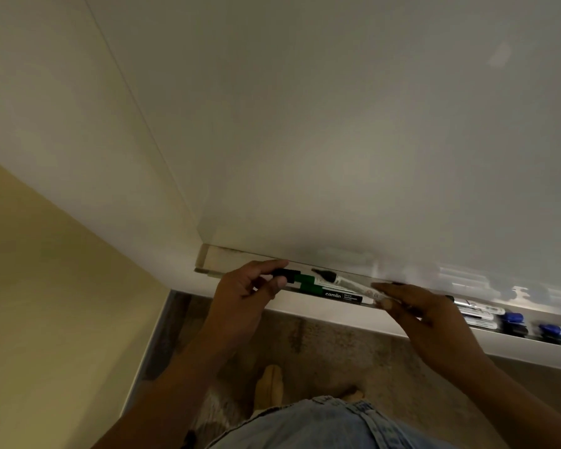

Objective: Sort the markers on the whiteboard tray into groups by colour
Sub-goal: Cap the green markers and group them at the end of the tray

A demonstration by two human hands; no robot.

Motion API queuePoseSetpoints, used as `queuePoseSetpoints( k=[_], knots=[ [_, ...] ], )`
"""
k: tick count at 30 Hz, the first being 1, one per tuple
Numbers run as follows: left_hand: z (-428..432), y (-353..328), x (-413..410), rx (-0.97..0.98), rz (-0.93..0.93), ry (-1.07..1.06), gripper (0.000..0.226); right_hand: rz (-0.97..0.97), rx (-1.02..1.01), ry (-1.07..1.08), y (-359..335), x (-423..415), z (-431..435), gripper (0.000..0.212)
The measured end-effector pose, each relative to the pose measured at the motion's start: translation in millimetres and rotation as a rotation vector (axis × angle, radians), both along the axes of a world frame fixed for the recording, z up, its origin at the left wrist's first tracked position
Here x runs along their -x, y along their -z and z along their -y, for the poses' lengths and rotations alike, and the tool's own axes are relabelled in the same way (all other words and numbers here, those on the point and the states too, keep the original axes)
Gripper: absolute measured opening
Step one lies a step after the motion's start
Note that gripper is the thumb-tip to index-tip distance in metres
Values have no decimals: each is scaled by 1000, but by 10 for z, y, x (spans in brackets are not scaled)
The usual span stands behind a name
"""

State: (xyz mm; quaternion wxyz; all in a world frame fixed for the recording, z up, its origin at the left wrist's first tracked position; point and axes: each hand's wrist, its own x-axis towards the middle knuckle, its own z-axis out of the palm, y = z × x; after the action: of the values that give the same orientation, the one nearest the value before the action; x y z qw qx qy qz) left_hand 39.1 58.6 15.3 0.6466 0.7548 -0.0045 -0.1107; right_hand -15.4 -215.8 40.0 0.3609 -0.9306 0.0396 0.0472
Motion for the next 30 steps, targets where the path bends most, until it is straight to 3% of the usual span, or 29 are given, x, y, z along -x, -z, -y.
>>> queuePoseSetpoints(
  k=[5, 8, 20, 27, 30],
  knots=[
    [35, -266, 107, 210, -59, -67, 25, 76, -84, 0, -334, 143, -119, 33],
    [71, -326, 130, 242, -56, -42, 25, 116, -98, -3, -398, 155, -147, 31],
    [141, -332, 127, 179, 61, 45, 30, 126, -57, -37, -438, 142, -187, 31],
    [246, -291, 211, 94, 116, 89, 30, 61, -66, -81, -397, 103, -338, 19],
    [363, -284, 300, 19, 177, 104, 33, 35, -34, -95, -377, 81, -444, 34]
  ],
)
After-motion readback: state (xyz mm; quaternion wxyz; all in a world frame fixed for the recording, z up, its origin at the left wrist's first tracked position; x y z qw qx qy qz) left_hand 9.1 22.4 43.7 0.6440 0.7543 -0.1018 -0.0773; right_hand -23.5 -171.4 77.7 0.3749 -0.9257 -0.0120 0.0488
